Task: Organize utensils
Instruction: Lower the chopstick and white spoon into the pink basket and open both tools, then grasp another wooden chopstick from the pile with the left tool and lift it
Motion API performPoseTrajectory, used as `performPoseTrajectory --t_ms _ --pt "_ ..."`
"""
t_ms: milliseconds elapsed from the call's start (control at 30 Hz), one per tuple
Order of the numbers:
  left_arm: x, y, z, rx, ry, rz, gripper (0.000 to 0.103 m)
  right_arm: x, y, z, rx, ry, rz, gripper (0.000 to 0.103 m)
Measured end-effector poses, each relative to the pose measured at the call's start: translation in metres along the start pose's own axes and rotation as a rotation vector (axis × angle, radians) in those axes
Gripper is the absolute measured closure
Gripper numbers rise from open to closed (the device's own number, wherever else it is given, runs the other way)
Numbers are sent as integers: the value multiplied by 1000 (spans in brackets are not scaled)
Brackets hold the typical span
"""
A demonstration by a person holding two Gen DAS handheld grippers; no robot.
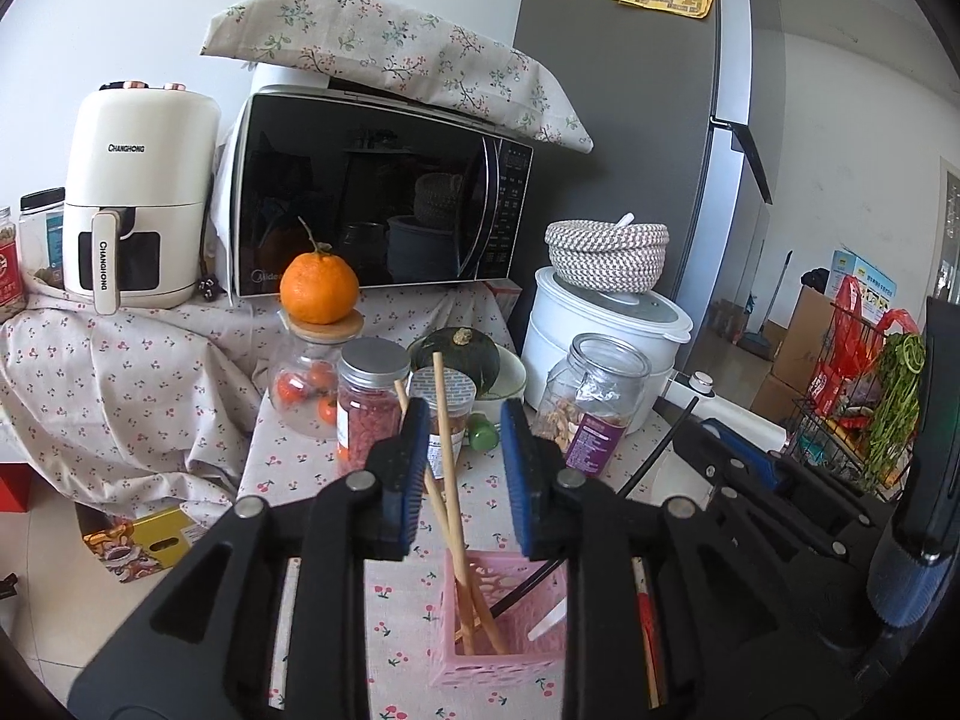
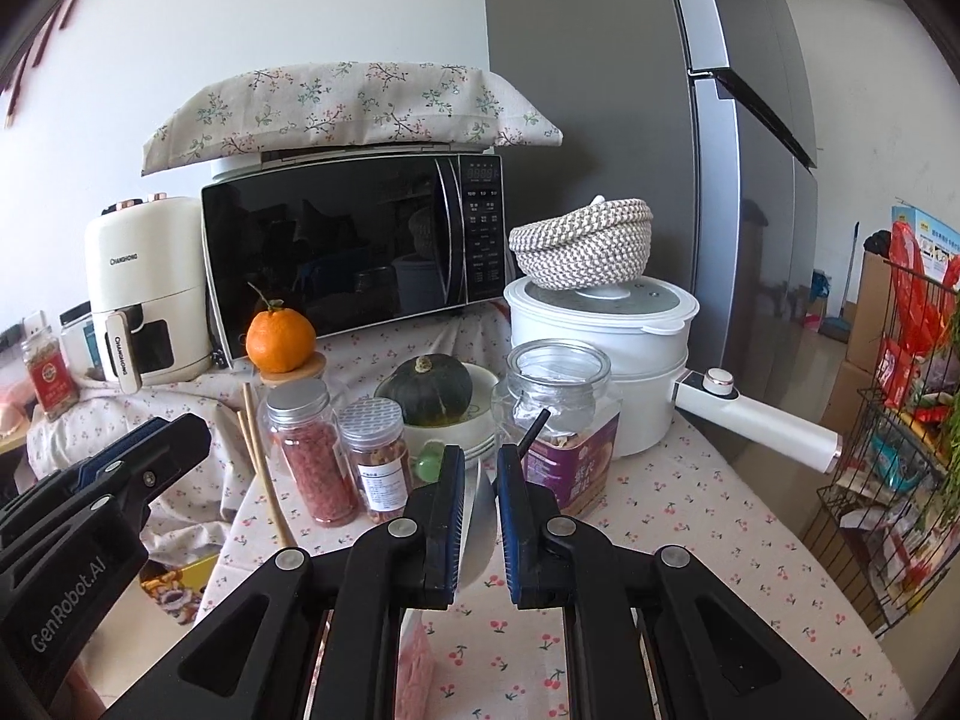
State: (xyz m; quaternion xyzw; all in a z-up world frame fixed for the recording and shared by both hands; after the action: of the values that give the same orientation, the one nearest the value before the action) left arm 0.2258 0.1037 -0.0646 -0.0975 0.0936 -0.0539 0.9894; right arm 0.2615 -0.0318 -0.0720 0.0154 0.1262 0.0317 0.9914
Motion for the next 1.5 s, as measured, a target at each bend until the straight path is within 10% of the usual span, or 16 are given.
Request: performPoseTrajectory --t_ms 167,733,1500 --pt "-7 -2 3 -3 7 1 64 -15 -2 12 17 -32 16 53" --pt "-51 -29 -11 4 133 -1 20 -73 -76 18 36 45 5 15" --pt "-37 -118 -112 153 500 -73 20 -68 -185 -72 -44 431 -148 2"
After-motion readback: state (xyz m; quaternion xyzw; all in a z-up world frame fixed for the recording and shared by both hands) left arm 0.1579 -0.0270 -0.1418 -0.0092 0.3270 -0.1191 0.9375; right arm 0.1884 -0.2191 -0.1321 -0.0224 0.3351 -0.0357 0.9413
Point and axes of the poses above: each gripper's, at about its wrist camera, not at the fingertips, and x roughly the way its jaws point, y to its left, z to its top, the point moved 8 cm from there along x, roughly the way its jaws point, and after that the axes turned 11 degrees about -y, right-handed, at the moved point
